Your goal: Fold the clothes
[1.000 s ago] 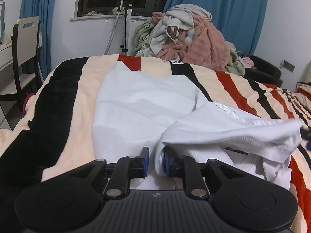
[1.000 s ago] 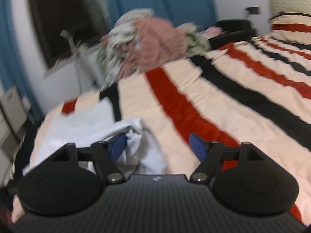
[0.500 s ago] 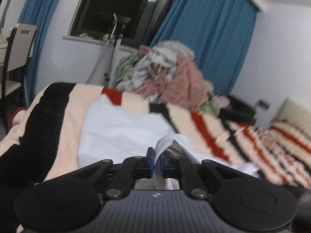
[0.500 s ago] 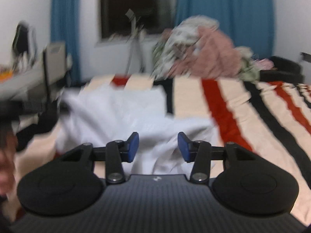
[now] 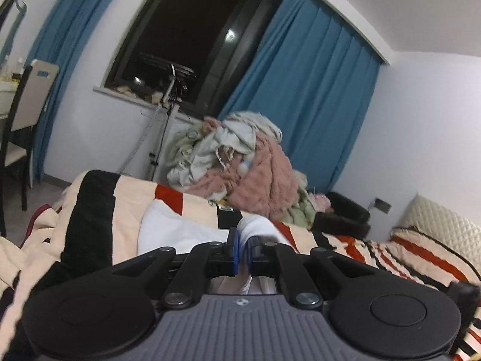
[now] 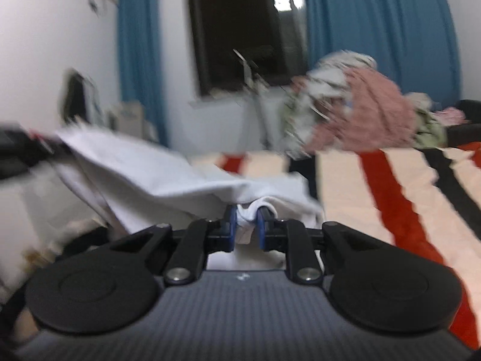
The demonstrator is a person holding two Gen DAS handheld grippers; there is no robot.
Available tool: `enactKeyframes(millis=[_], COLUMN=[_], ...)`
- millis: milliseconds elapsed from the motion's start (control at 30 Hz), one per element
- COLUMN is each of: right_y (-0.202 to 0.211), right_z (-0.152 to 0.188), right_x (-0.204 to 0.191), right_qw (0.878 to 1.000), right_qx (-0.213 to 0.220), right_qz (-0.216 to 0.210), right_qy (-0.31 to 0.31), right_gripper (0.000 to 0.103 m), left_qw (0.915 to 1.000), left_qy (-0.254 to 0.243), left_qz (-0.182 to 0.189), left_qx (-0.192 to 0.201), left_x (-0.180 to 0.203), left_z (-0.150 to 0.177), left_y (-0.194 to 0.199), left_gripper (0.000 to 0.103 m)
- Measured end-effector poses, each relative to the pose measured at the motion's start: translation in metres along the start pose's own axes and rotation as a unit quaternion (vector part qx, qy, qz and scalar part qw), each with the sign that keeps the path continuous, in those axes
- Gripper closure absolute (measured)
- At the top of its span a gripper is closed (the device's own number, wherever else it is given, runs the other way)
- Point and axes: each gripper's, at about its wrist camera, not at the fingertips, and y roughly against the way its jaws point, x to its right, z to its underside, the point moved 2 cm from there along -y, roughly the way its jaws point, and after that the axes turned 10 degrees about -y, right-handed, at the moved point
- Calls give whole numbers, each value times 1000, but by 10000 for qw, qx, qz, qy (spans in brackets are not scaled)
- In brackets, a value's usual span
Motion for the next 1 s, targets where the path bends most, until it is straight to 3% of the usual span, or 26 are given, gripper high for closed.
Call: enactKeyframes(millis=[100, 200, 267, 333, 433, 533, 567, 733, 867, 1000], right_y=[25, 28, 15, 0, -20, -19, -19, -10, 8, 20], right_z=[-15, -22, -21, -17, 4, 16, 19, 2, -10, -19], right_x=[-1, 14, 39, 67, 106, 121, 126, 106, 98, 85], right_qw=[9975, 9943, 9848, 9663, 9275, 9072, 9000, 9056, 9034, 9065], right_qx=[211, 201, -85, -398, -915, -900, -891, -490, -148, -65], right_qz=[-531, -550, -501, -412, -105, -213, -253, -1043, -1464, -1806], right_qy=[-421, -893, -1664, -2510, -3622, -4104, -4259, -4082, -4027, -3816], right_gripper=[86, 86, 86, 86, 86, 86, 86, 86, 86, 86], left_qw=[9995, 9952, 9879, 9794, 9660, 9634, 9650, 9727, 9764, 9706], left_qy=[-76, -411, -805, -1180, -1422, -1315, -1350, -1560, -1724, -2256], left_qz=[-30, -25, -44, -72, -38, -172, -194, -293, -371, -268], left_qx=[-299, -892, -1321, -1637, -2160, -2332, -2238, -1691, -1249, -792], left_x=[-12, -13, -7, -2, -1, -12, -12, -9, -7, 21], left_z=[-9, -12, -9, -2, 18, 36, 33, 13, -3, -8], left_y=[-1, -23, -49, -79, -125, -153, -147, -111, -82, -56], left_gripper=[97, 96, 96, 90, 83, 70, 70, 44, 33, 27])
